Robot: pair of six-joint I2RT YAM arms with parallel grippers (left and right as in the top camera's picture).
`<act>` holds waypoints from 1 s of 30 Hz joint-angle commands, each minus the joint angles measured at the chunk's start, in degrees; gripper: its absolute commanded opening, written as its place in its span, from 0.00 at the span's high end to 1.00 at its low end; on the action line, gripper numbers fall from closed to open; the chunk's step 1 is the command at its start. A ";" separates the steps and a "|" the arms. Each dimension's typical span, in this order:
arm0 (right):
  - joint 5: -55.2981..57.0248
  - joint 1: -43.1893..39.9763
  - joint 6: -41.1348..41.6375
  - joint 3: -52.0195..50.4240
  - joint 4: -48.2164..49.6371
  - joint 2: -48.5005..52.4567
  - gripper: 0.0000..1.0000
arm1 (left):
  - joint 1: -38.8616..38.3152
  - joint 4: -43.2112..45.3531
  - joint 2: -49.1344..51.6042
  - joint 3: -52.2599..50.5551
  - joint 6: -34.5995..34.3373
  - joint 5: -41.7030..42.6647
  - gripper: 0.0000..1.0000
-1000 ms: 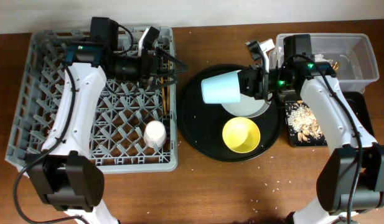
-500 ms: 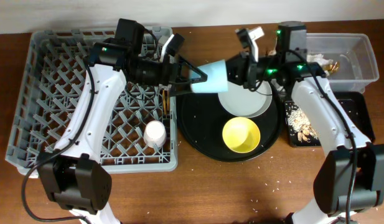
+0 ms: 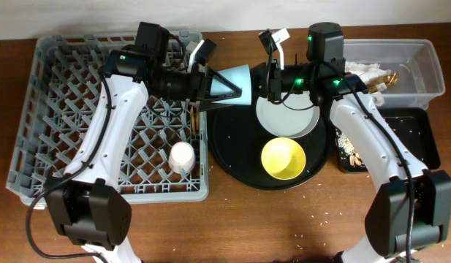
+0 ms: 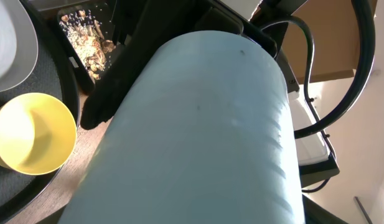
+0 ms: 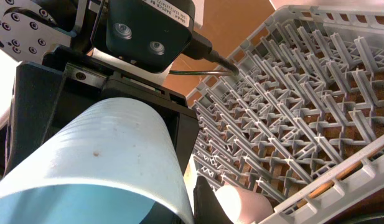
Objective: Sort waste into correct bins and load items into the dishwasher rack
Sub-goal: 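Hand the blue cup from the right gripper to the left gripper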
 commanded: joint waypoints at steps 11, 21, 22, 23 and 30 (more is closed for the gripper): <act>2.91 1.81 -0.59 0.59 -0.61 -0.33 0.96 | -0.22 5.68 -0.28 0.85 -1.90 1.68 0.19; 0.04 2.10 -0.57 0.59 -2.60 -0.33 0.96 | 1.29 7.04 -0.28 0.85 -1.90 1.66 0.35; 0.07 2.10 -0.57 0.59 -2.58 -0.33 0.96 | 1.29 7.15 -0.28 0.85 -1.90 1.64 0.41; 0.09 2.10 -0.57 0.59 -2.58 -0.33 0.95 | 1.29 7.19 -0.28 0.85 -1.90 1.62 0.41; 3.19 -4.28 0.15 0.59 -4.42 -0.33 0.02 | 7.91 7.67 -2.45 0.92 -1.92 -24.70 0.42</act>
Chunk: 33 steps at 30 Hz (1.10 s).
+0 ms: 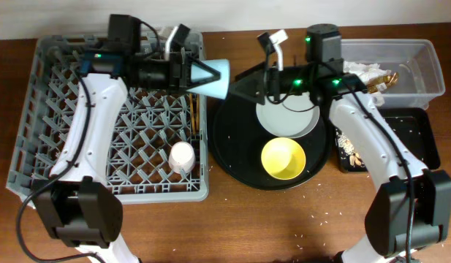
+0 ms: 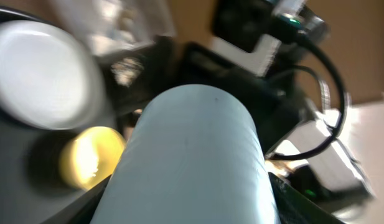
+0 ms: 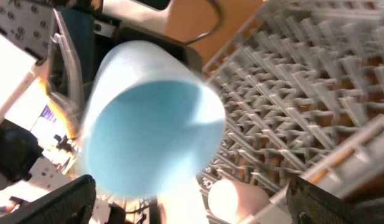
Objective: Sort waste into correct bins and load items into the dishwasher rack
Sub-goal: 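Hand the blue cup from the right gripper to the left gripper, then place the blue cup upside down in the dish rack with left gripper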
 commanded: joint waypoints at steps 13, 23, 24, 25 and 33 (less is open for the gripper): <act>56.63 -6.12 -7.30 17.11 -55.10 -4.09 0.02 | -9.16 -8.00 2.01 0.66 -1.84 -79.32 0.41; 56.63 -6.12 -7.30 17.11 -56.61 -4.09 0.01 | -10.23 -10.27 12.46 0.66 -2.27 -75.84 0.41; 56.63 -6.12 -7.30 17.11 -56.63 -4.09 0.02 | -10.23 -10.47 13.05 0.66 -2.25 -75.84 0.41; 56.63 -6.12 -7.30 17.11 -56.61 -4.11 0.02 | -10.23 -10.47 13.29 0.66 -2.25 -75.84 0.19; 56.68 -6.12 -7.28 17.11 -56.57 -4.09 0.01 | -10.62 -24.50 13.27 22.29 -2.23 -71.25 0.01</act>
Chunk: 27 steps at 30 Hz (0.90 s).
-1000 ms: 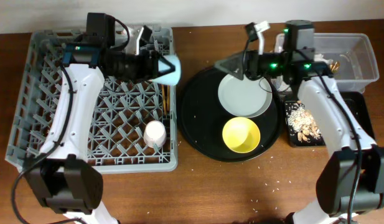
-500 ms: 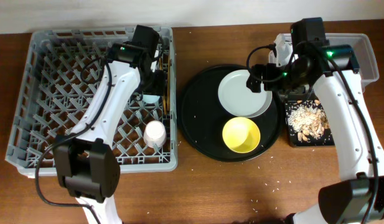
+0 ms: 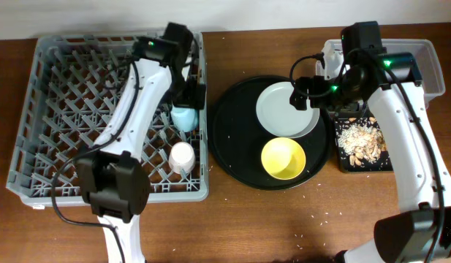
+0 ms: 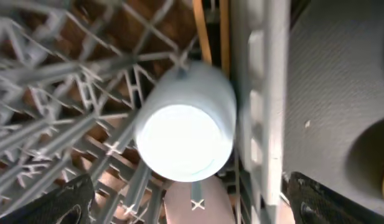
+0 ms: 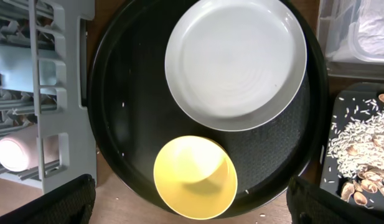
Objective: Sort waste into correct bins and load items into the dishwasher rack
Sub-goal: 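Place the blue cup upside down in the dish rack with left gripper, then grasp the yellow bowl with the left gripper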
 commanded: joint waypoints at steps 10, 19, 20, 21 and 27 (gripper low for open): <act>2.43 -8.15 8.02 0.52 0.00 -0.35 0.02 | -17.81 1.20 1.53 4.00 -5.77 11.13 0.07; 4.17 -10.69 7.98 0.52 -0.87 -0.35 0.01 | -25.86 8.63 13.16 -2.49 -7.26 11.17 0.44; 4.15 -10.69 7.98 0.52 -0.87 -0.35 0.01 | -25.90 9.05 13.16 -2.49 -7.26 11.17 0.58; 4.17 -10.69 7.98 0.52 -0.87 -0.35 0.02 | -25.90 9.42 13.16 -2.54 -7.26 11.17 0.73; 4.13 -10.69 7.98 0.52 -0.83 -0.33 0.02 | -25.75 9.03 13.07 -1.70 -7.19 10.67 0.99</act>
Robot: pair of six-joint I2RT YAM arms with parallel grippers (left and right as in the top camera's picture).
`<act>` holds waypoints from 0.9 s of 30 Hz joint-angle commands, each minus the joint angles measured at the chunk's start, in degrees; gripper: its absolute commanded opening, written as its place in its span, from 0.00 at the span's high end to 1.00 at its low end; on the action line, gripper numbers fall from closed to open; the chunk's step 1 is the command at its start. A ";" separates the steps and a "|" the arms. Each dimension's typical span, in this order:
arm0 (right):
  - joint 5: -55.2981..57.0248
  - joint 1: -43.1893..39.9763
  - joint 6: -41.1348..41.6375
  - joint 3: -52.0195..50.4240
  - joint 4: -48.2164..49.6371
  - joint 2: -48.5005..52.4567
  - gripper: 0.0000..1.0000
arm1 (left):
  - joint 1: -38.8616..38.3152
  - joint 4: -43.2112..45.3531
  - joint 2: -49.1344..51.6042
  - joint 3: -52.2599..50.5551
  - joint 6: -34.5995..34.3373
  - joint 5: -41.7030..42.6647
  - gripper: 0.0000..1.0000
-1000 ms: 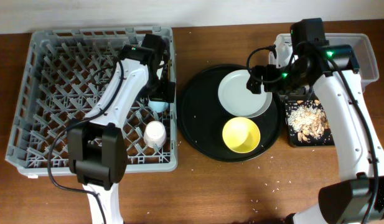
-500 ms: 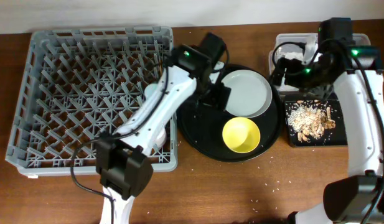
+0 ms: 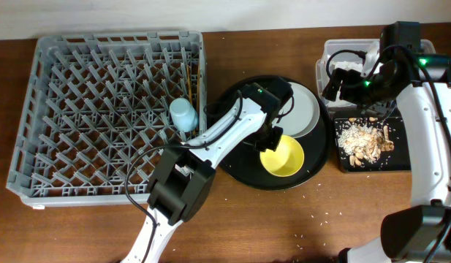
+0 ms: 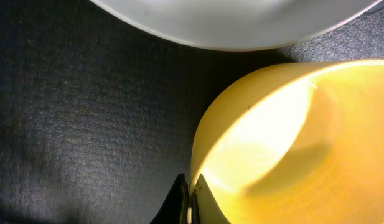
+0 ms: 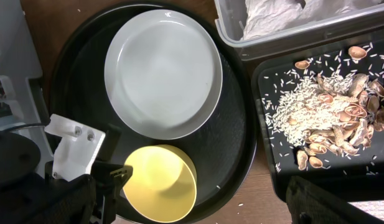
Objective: Sort waste into correct bins and load items into the dishwasher rack
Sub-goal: 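Grasp the yellow bowl with the left gripper, then place the yellow bowl at the back of the dish rack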
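Note:
A yellow bowl [image 3: 285,156] stands on the round black tray [image 3: 236,159], in front of a white plate [image 3: 304,109]. My left gripper [image 3: 268,143] reaches across the tray and is shut on the bowl's left rim [image 4: 201,155], one finger inside and one outside. The same grip shows from above in the right wrist view, at the bowl [image 5: 162,185]. A light blue cup [image 3: 183,114] stands upside down in the grey dishwasher rack [image 3: 79,109]. My right gripper [image 3: 346,79] hangs open above the bins, holding nothing.
A clear bin [image 5: 285,18] with crumpled paper sits at the back right. In front of it a black bin [image 5: 325,118] holds rice and nut shells. Wooden chopsticks [image 3: 204,80] lie along the rack's right side. Rice grains dot the table.
My left gripper was open over the blue cup in the rack; now it is on the tray, shut on the yellow bowl's rim. The right arm has moved right, further over the bins.
My left gripper held the blue cup sideways by the tray, with the right gripper close by. Then it held the cup at the rack's right edge. Then the cup stood upside down in the rack, let go. Now the left gripper grips the yellow bowl.

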 commanded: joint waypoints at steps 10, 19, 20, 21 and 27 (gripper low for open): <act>1.09 -0.33 0.44 0.52 -0.04 -0.35 0.02 | 20.48 -19.12 -9.60 34.71 1.99 -44.39 0.99; 1.09 -0.33 0.44 0.52 -0.02 -0.35 0.02 | 23.69 5.29 5.84 32.02 1.81 -75.08 0.99; 1.09 -0.33 0.44 0.52 -0.02 -0.35 0.01 | 23.23 5.35 7.54 32.02 1.79 -75.06 0.99; 1.09 -0.33 0.44 0.52 -0.04 -0.35 0.02 | 22.80 5.29 8.52 32.02 1.79 -75.06 0.99; 1.09 -0.33 0.44 0.52 -0.02 -0.35 0.02 | 19.74 2.82 14.49 32.02 1.79 -74.40 1.00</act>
